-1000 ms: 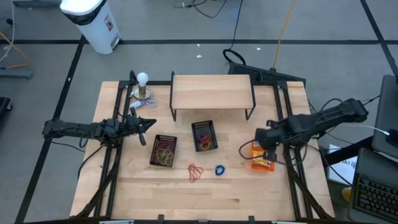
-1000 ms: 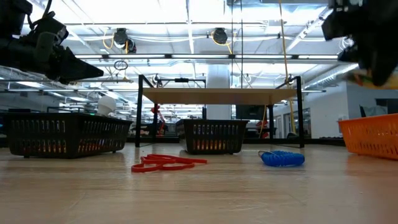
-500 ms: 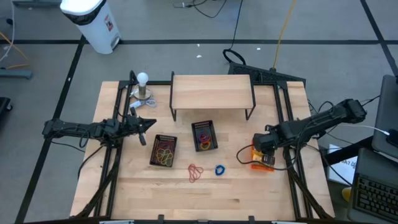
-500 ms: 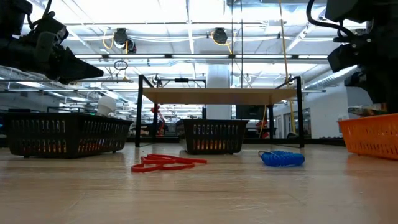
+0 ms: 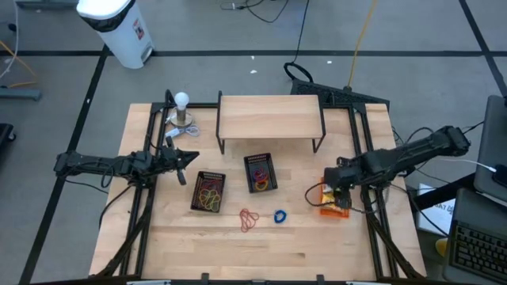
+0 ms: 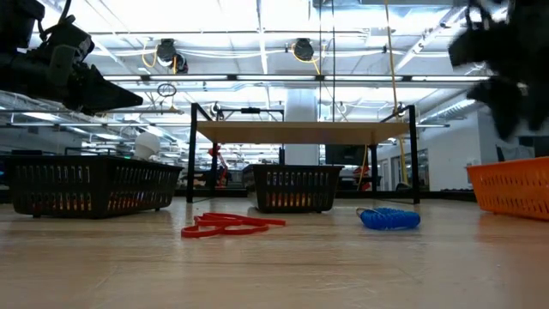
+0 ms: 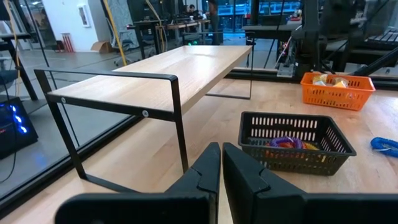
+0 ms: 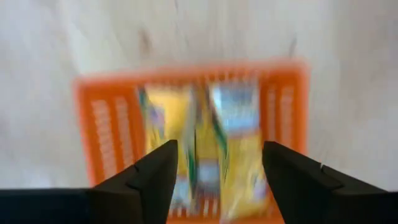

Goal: Pick & Place Office Desk Supplies
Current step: Put the red rubber band into the left black bin

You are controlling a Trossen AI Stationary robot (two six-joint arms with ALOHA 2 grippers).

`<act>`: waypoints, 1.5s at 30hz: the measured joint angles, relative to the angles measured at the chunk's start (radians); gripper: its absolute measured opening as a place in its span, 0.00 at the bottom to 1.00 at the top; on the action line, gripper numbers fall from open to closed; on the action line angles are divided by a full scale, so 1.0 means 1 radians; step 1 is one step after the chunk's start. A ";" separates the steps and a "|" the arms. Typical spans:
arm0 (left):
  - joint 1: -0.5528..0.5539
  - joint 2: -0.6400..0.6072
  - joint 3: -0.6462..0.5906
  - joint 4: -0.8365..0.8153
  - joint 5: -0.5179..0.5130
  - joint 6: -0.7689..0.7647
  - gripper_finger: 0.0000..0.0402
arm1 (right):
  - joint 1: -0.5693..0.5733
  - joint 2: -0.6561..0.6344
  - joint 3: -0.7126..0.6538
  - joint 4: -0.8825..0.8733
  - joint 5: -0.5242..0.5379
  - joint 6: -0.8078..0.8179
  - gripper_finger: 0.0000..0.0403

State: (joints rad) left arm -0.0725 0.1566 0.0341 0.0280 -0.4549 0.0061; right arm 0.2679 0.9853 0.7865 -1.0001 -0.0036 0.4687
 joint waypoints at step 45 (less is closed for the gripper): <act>-0.109 0.567 0.366 -0.102 0.055 -0.197 0.01 | 0.000 -0.882 -0.582 1.081 0.244 -0.510 0.00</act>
State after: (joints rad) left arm -0.1815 0.7239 0.4003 -0.0737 -0.3994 -0.1905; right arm 0.2676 0.1036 0.2045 0.0805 0.2399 -0.0413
